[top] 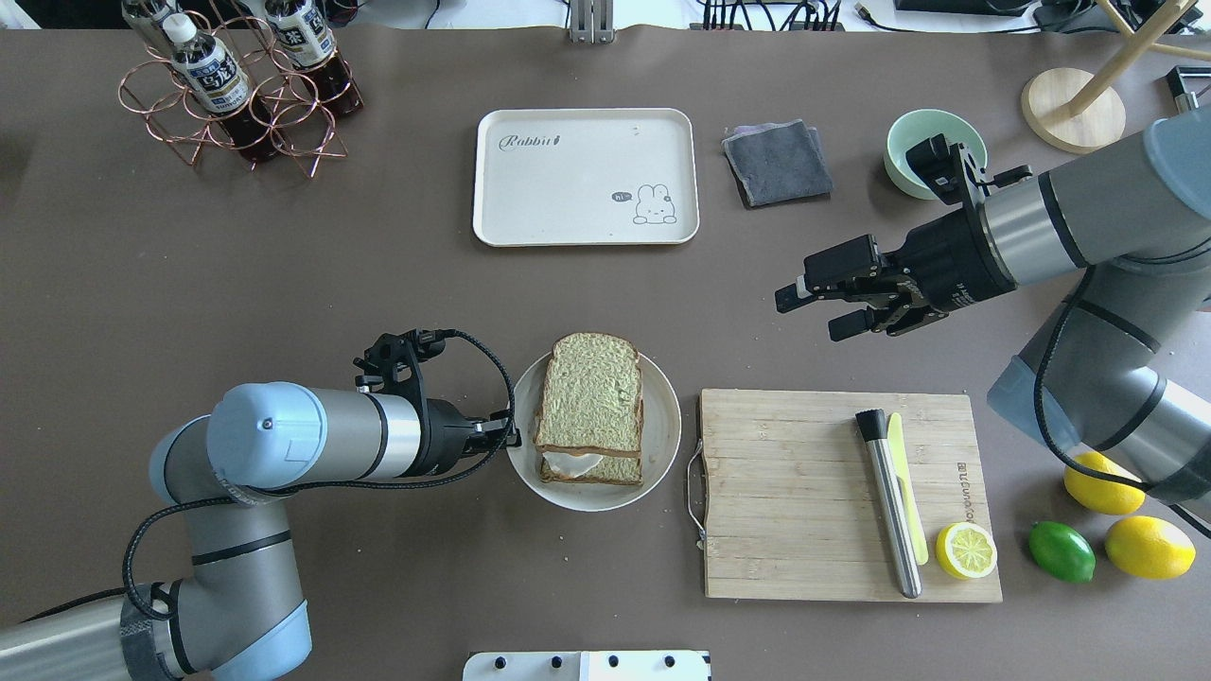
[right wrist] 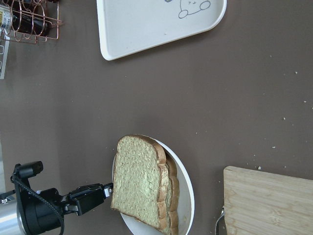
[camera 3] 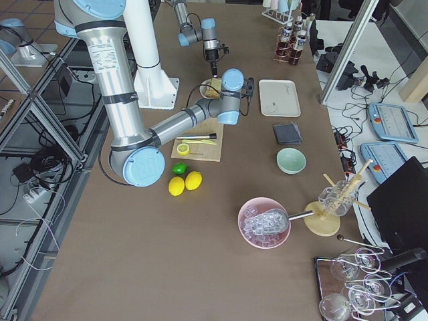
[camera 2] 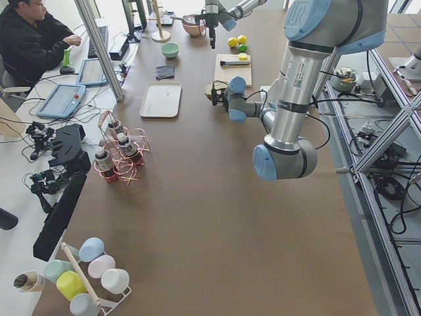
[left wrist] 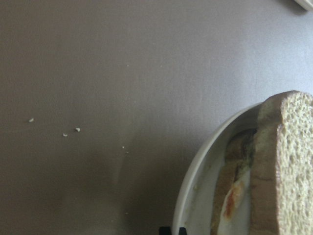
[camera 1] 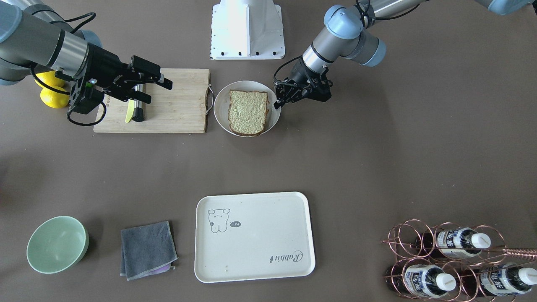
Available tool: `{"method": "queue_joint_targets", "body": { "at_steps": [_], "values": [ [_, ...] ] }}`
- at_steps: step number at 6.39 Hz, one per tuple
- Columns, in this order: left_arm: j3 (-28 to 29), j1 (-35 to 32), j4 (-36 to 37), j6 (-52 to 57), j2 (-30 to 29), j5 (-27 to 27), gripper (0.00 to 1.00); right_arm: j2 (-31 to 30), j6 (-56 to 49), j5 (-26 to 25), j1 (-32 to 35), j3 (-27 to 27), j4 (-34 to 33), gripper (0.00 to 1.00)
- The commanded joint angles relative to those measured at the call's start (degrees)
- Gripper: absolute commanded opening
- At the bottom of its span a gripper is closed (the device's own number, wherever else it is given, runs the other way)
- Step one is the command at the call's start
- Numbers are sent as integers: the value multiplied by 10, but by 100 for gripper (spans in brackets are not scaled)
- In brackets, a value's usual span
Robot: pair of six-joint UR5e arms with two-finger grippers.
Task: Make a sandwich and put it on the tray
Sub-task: 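Carry the plate with the left gripper onto the white tray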
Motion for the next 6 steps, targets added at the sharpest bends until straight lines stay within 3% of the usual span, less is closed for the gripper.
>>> {"method": "queue_joint_targets", "body": {
  "at_steps": [1, 3, 4, 6],
  "values": [
    [-4, -33, 51, -5, -20, 2, 0, -1, 1, -15, 13, -1, 0, 100],
    [3, -74, 139, -95, -70, 3, 0, -11, 1, -82, 19, -3, -1, 100],
    [24, -86, 140, -109, -92, 3, 0, -12, 2, -117, 19, -4, -3, 100],
    [118, -123, 135, -160, -152, 3, 0, -6, 2, -141, 27, -20, -4, 100]
  ]
}}
